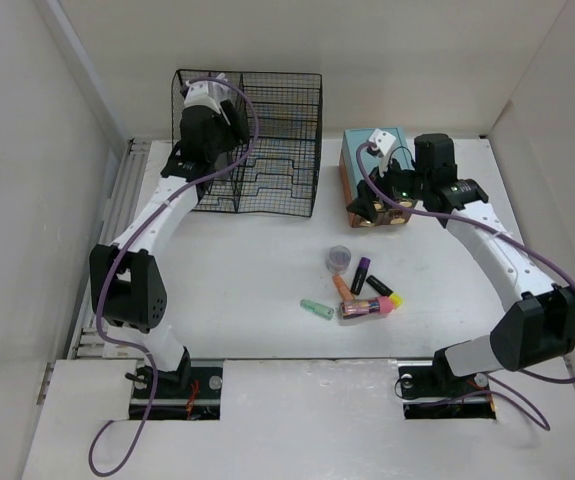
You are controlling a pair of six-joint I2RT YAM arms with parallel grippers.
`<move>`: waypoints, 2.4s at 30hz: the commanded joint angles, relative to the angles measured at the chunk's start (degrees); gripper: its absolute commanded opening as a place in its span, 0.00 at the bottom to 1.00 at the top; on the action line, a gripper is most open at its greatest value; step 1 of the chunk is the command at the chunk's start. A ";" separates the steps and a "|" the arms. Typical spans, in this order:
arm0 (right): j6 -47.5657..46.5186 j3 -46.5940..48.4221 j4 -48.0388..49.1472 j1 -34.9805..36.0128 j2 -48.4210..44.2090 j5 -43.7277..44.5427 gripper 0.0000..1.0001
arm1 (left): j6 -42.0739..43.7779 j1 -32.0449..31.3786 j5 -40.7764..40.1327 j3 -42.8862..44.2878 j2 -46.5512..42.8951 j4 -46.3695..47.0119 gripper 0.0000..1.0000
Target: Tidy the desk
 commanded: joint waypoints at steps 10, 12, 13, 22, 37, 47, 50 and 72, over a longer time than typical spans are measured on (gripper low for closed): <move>0.70 1.55 2.11 -0.50 -1.93 -2.20 0.98 | -2.47 -0.75 -2.75 1.14 0.32 -7.20 0.52; 0.70 1.55 2.11 -0.50 -1.93 -2.20 0.98 | -3.09 -1.36 -3.37 -0.18 0.32 -7.72 0.45; 0.70 1.55 2.11 -0.50 -1.93 -2.20 0.98 | -3.09 -1.36 -4.24 -0.18 0.32 -7.72 0.43; 0.70 1.55 2.11 -0.50 -2.46 -2.73 0.98 | -3.09 -2.42 -6.79 -1.85 0.85 -8.78 0.29; 0.70 1.55 1.59 -0.50 -2.99 -3.26 0.98 | -3.17 -8.65 -13.65 -3.61 -0.02 -11.86 0.00; 0.70 1.55 1.59 -0.50 -2.99 -3.79 0.98 | -4.84 -9.80 -14.70 -7.92 -3.28 -11.86 0.00; 0.70 1.55 1.59 -0.50 -3.51 -3.79 0.98 | -4.84 -9.80 -15.23 -7.92 -3.81 -11.86 0.00; 0.70 -1.86 7.64 -1.03 -9.29 8.13 0.99 | -3.17 -16.02 -24.44 -5.89 -18.56 -15.01 0.71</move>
